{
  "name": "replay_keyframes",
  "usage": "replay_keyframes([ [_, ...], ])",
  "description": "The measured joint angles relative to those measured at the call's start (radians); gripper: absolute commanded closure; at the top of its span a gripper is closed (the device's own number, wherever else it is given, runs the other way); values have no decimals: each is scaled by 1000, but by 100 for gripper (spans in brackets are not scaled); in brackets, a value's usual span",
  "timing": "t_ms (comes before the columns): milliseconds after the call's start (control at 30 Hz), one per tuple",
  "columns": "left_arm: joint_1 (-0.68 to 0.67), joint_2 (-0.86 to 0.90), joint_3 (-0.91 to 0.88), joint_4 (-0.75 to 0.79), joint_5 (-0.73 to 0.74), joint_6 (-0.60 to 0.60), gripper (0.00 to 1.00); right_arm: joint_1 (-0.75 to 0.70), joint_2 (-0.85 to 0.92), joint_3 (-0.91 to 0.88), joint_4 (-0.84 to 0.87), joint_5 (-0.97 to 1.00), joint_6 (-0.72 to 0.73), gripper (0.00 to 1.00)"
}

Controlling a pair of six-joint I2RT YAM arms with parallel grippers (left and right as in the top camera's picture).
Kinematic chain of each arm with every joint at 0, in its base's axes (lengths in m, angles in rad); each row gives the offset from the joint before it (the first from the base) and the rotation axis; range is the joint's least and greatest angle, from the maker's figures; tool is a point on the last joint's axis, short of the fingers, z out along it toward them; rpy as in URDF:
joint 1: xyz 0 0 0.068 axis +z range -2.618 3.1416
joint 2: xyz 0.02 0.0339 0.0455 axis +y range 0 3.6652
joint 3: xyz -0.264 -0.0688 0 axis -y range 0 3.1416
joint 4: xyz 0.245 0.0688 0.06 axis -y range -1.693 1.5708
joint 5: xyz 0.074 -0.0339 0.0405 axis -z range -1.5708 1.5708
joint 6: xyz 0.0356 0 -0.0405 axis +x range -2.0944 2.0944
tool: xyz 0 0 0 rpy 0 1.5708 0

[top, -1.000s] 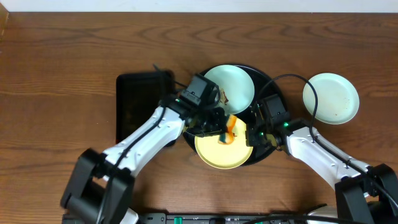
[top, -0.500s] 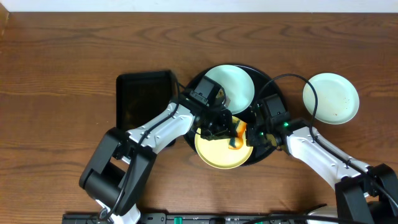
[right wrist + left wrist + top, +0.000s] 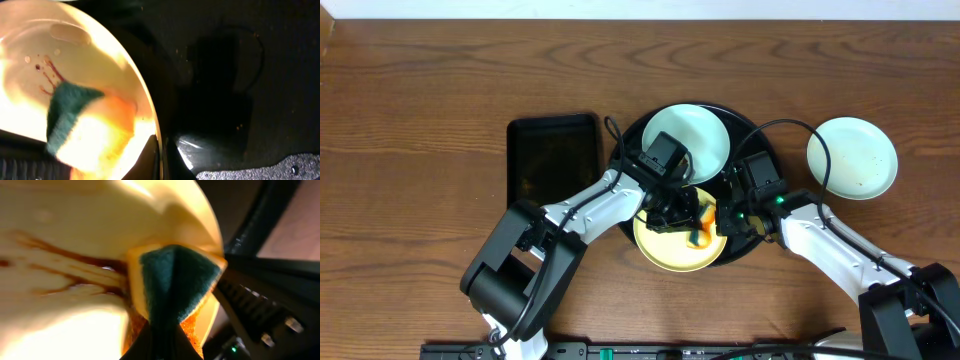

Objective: Clean dirty plates on tray and stack at the side
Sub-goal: 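Scrub the yellow plate with the sponge while the right gripper holds it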

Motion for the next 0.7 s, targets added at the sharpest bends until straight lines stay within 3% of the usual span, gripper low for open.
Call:
replay_keyframes([
  [367, 41, -6, 2, -50, -148, 0, 92, 1, 1, 2, -21, -2, 0, 99],
  [700, 124, -6, 2, -52, -174, 0, 92, 2, 1, 10, -41, 0, 0, 99],
])
